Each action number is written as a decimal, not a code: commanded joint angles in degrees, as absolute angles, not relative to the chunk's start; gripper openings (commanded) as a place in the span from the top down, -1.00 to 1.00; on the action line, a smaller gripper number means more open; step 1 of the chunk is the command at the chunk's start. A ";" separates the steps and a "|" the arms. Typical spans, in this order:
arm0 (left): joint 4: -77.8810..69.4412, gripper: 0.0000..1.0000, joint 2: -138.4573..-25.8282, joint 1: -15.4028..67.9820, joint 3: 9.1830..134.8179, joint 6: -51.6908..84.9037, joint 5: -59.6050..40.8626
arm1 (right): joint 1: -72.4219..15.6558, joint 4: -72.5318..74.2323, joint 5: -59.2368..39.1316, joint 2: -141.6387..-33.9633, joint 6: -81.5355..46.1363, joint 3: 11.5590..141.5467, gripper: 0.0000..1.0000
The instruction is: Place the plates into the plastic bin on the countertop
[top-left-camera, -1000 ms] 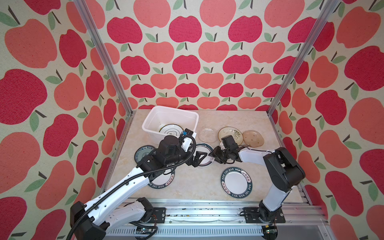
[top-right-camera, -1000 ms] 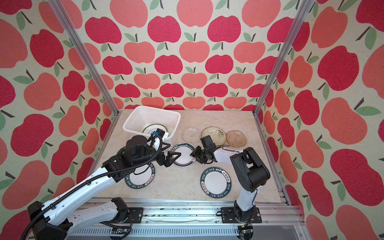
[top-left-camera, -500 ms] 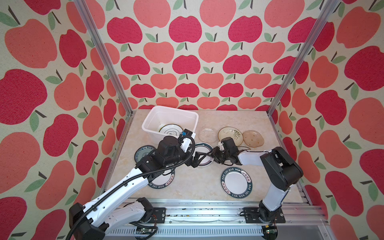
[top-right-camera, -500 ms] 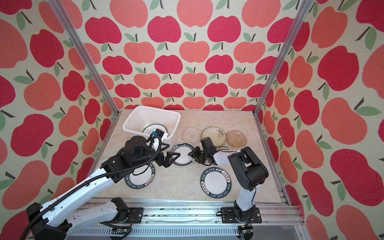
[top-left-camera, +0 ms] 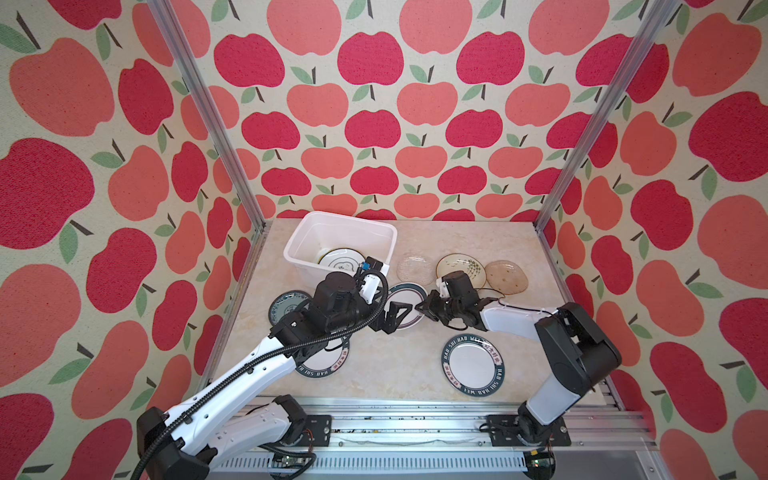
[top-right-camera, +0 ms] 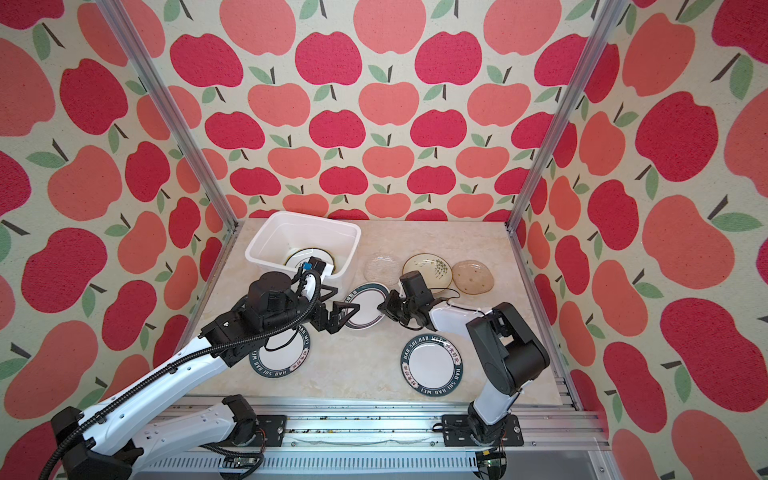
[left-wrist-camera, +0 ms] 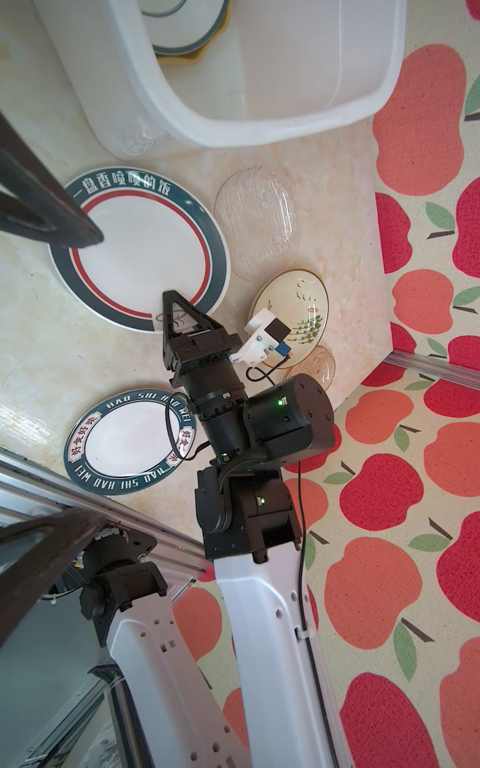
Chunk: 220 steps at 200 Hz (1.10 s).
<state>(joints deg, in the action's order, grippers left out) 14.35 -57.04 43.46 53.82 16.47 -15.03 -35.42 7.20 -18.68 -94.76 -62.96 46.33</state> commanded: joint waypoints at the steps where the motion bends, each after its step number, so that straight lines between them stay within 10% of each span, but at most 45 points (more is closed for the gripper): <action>1: 12.87 -0.98 -54.36 43.07 53.44 20.60 -8.48 | -35.63 -3.79 -16.20 -90.44 -60.10 48.22 1.00; 98: 29.51 -0.98 -40.91 31.19 56.55 32.06 16.93 | -33.84 -38.49 -8.66 -74.18 -47.94 74.91 1.00; 178: 35.45 -0.98 -50.98 -2.17 59.25 44.57 -21.18 | -37.85 -38.71 -11.32 -97.54 -57.56 106.49 1.00; 220: 31.76 -1.00 -51.36 -6.37 56.56 46.85 -24.12 | -40.79 -38.65 -12.21 -114.26 -62.16 126.62 1.00</action>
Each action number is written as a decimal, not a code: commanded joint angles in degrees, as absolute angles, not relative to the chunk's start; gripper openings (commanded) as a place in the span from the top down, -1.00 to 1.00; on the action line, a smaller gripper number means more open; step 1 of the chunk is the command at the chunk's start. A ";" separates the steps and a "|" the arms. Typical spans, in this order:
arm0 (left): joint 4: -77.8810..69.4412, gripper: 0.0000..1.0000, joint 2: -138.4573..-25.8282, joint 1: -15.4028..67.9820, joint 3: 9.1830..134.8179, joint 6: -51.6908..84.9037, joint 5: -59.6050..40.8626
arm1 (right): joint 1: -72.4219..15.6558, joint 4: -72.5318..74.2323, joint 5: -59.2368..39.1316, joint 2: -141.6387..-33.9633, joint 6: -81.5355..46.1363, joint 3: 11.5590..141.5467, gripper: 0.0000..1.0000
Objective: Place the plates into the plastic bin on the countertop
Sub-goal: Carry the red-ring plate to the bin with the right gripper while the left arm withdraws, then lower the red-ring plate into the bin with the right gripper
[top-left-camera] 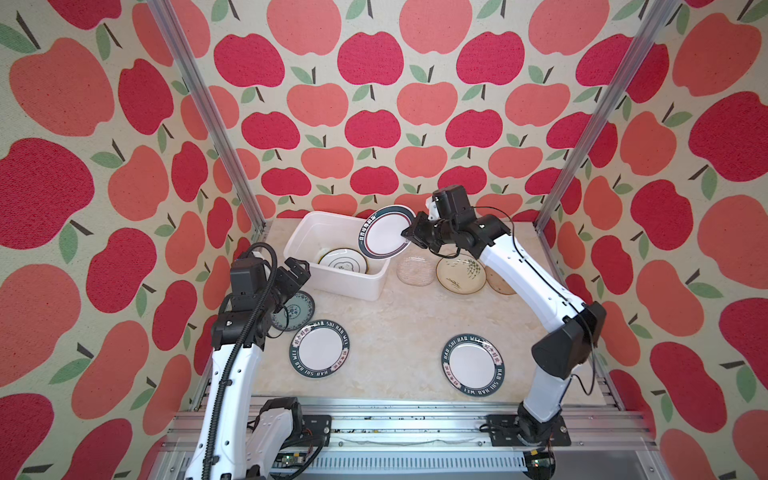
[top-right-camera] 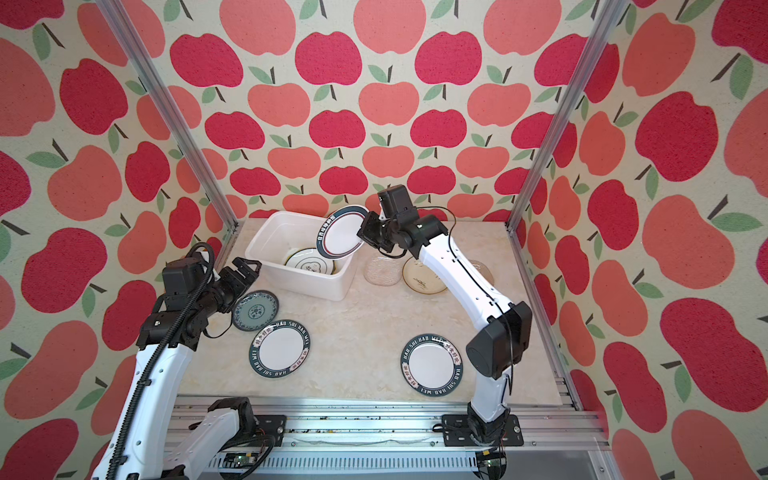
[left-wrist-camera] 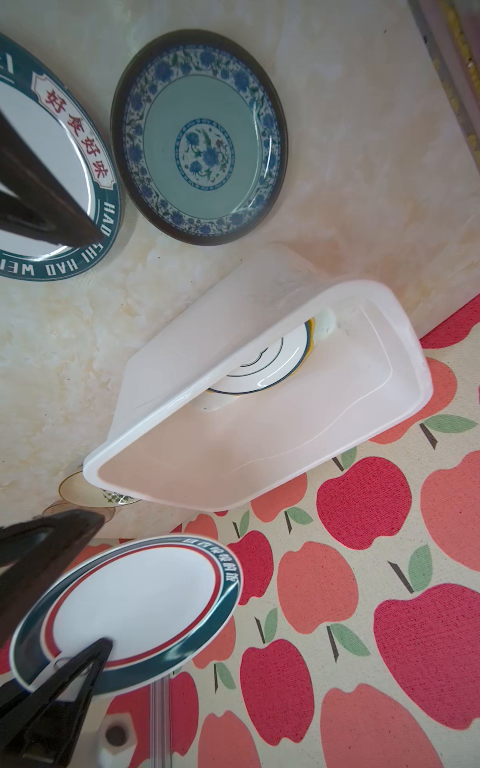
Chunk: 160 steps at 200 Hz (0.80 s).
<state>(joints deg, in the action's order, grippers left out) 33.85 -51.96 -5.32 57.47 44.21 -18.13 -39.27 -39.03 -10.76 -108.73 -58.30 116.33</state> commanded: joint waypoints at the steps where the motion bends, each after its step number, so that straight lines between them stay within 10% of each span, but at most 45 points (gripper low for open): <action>1: 31.74 -1.00 -51.39 -6.39 56.54 46.80 -24.10 | -40.83 -38.71 -12.22 -114.79 -62.24 127.16 1.00; 49: 29.35 -0.99 -50.29 -6.68 53.71 46.86 -23.51 | -42.45 -42.84 -12.08 -131.85 -62.57 146.52 1.00; 160: 29.75 -0.99 -50.77 -5.71 52.40 44.03 -22.94 | -44.30 -41.34 -11.38 -143.17 -52.67 147.58 1.00</action>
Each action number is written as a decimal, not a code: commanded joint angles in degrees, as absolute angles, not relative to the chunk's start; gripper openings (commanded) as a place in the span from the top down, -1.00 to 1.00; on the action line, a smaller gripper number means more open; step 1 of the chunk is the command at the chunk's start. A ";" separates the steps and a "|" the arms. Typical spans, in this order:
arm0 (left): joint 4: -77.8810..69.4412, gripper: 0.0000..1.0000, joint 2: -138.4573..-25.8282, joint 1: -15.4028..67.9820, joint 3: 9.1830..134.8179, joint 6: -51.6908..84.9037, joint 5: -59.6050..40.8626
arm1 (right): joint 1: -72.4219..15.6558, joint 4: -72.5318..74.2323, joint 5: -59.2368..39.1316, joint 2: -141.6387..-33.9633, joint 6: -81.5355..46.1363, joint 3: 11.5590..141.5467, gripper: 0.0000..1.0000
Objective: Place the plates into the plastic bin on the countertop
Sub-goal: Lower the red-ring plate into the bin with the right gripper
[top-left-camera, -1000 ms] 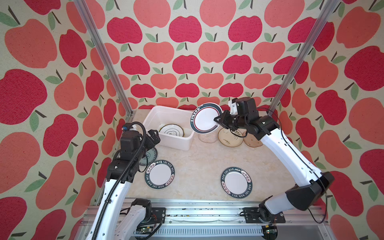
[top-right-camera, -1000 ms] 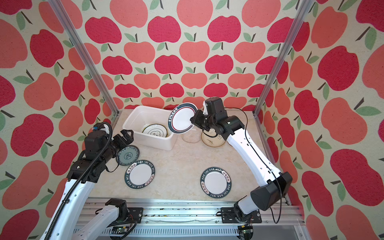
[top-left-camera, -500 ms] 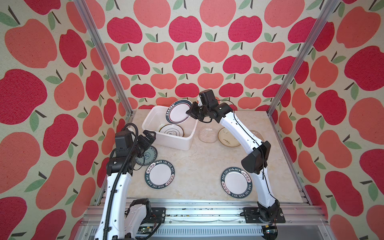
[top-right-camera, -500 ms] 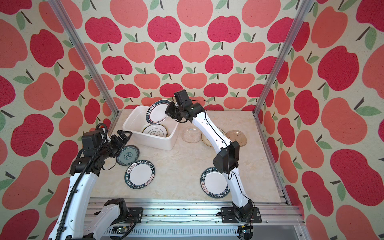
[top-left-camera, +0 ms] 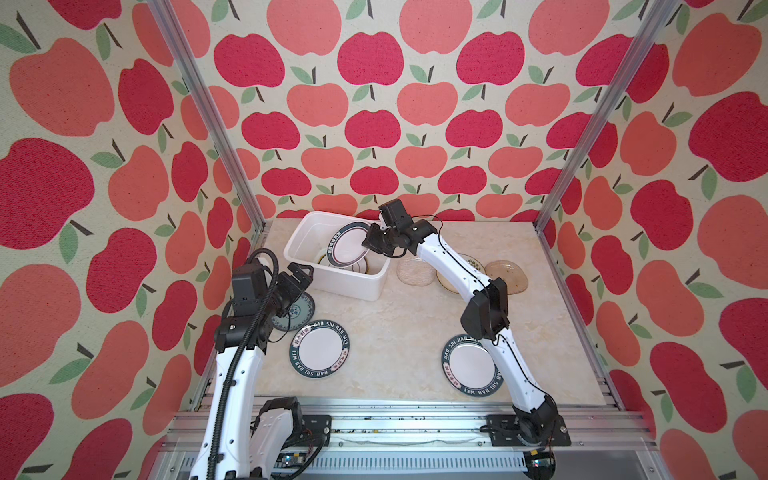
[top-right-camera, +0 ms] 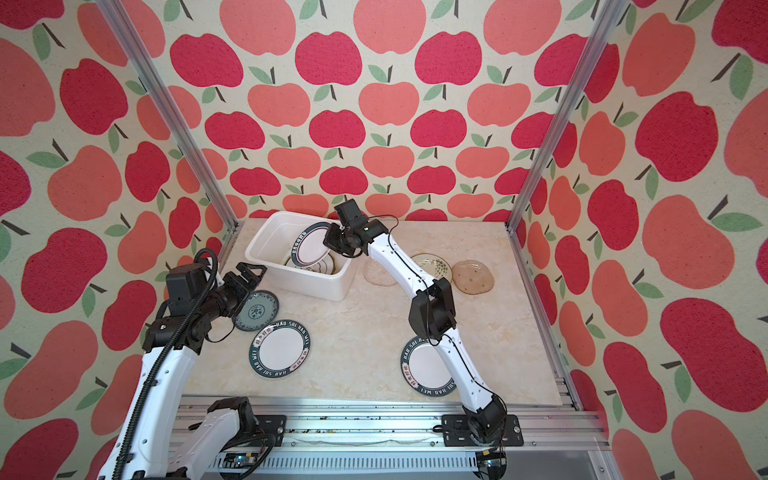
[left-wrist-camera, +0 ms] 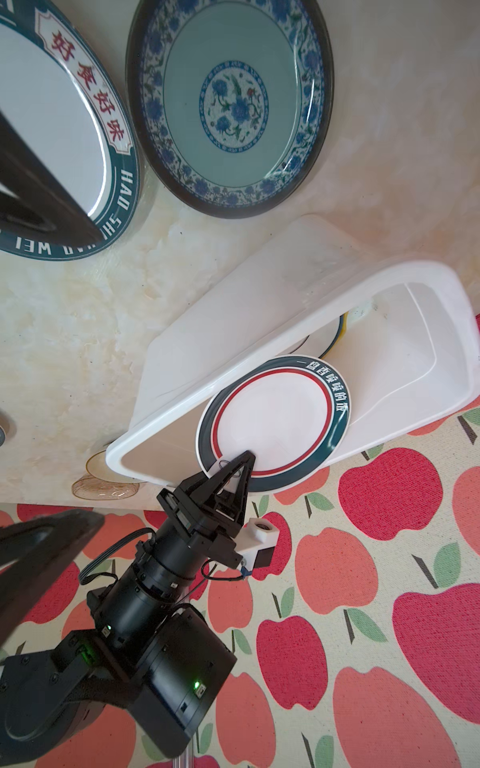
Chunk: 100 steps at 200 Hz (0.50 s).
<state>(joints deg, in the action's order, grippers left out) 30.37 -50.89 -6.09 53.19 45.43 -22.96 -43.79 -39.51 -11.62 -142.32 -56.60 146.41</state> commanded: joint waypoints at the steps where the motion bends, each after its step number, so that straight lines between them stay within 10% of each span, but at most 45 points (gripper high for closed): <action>1: 29.77 -0.99 -50.74 -5.71 52.39 44.03 -22.94 | -44.30 -41.46 -11.32 -143.17 -52.66 147.57 1.00; 100: 31.21 -0.98 -48.69 -5.02 51.24 43.51 -22.58 | -45.27 -30.44 -13.55 -141.86 -54.21 144.29 1.00</action>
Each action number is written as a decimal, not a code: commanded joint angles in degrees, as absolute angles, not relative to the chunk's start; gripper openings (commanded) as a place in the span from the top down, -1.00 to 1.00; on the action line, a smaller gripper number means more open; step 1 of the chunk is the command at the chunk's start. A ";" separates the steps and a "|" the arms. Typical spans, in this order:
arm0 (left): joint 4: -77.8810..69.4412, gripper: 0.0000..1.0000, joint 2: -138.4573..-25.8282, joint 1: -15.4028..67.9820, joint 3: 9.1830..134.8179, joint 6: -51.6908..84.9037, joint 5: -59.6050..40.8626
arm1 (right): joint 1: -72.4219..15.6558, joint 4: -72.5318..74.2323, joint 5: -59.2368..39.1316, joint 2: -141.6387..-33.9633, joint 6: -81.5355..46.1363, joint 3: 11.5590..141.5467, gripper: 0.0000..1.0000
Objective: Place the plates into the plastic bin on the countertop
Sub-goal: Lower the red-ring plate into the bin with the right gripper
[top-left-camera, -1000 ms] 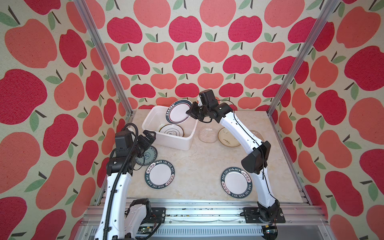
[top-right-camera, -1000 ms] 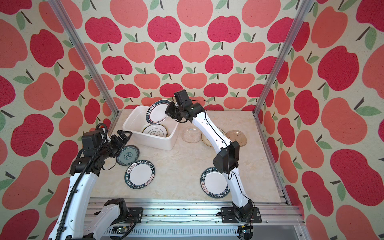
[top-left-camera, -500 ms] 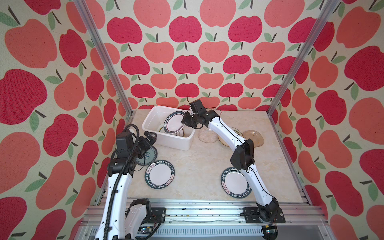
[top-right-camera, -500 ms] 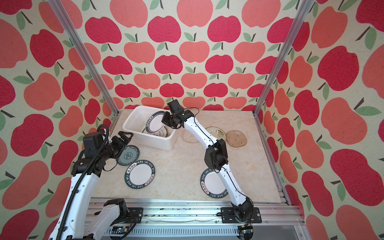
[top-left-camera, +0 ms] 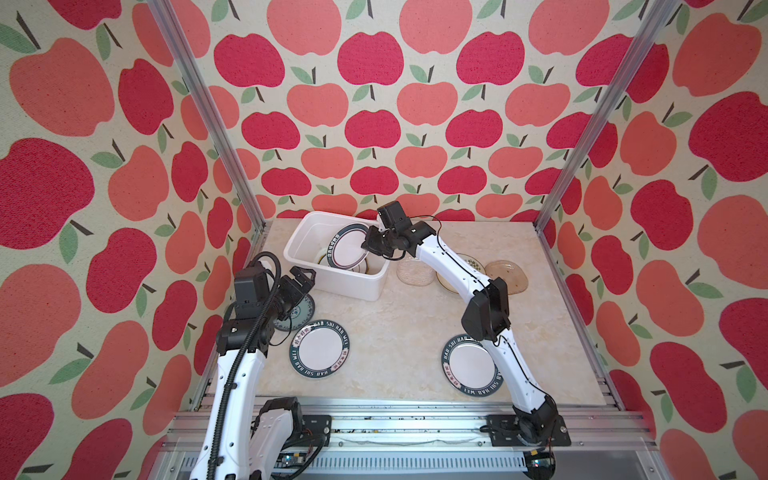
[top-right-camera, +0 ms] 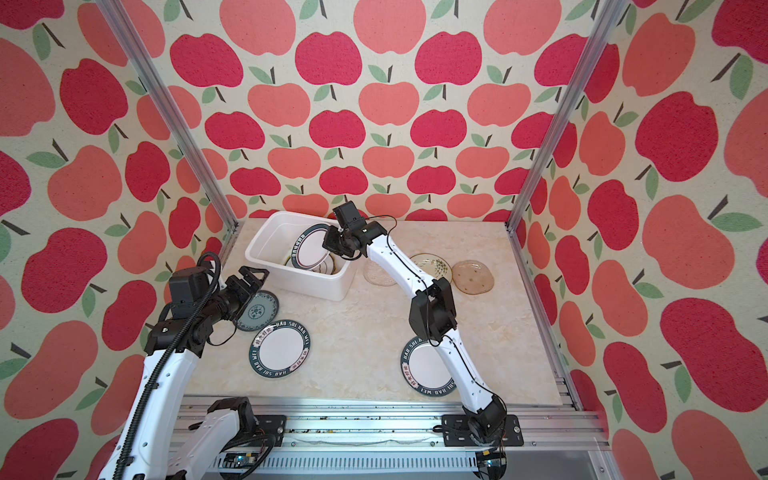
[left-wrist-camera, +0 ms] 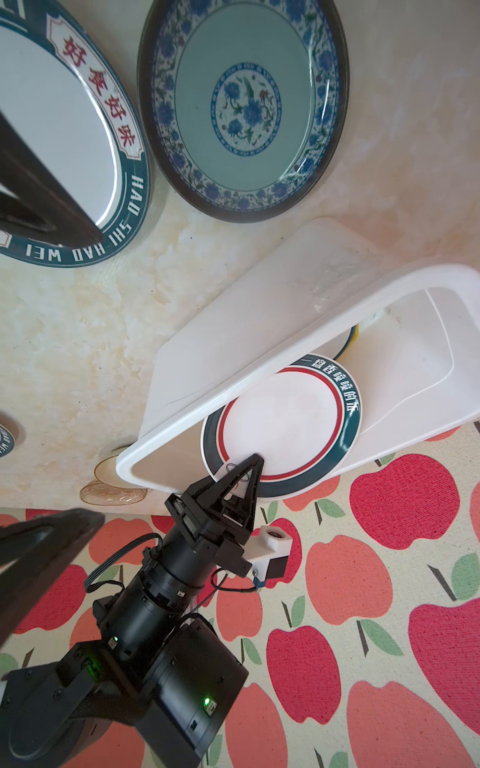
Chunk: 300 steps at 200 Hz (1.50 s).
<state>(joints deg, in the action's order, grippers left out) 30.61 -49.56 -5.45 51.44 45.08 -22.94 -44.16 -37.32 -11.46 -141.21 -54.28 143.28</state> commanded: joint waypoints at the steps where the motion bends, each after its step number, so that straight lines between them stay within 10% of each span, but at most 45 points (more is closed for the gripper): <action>1: 31.20 -0.98 -48.69 -5.02 51.19 43.47 -22.59 | -45.31 -30.38 -13.54 -141.86 -54.18 144.35 1.00; 300: 32.22 -0.98 -48.34 -3.96 51.15 41.75 -20.70 | -43.54 -21.19 -9.56 -122.90 -62.54 104.53 1.00</action>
<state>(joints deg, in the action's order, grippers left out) 31.09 -49.01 -4.25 51.24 42.52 -21.43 -43.86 -18.59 -9.04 -122.58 -63.77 101.21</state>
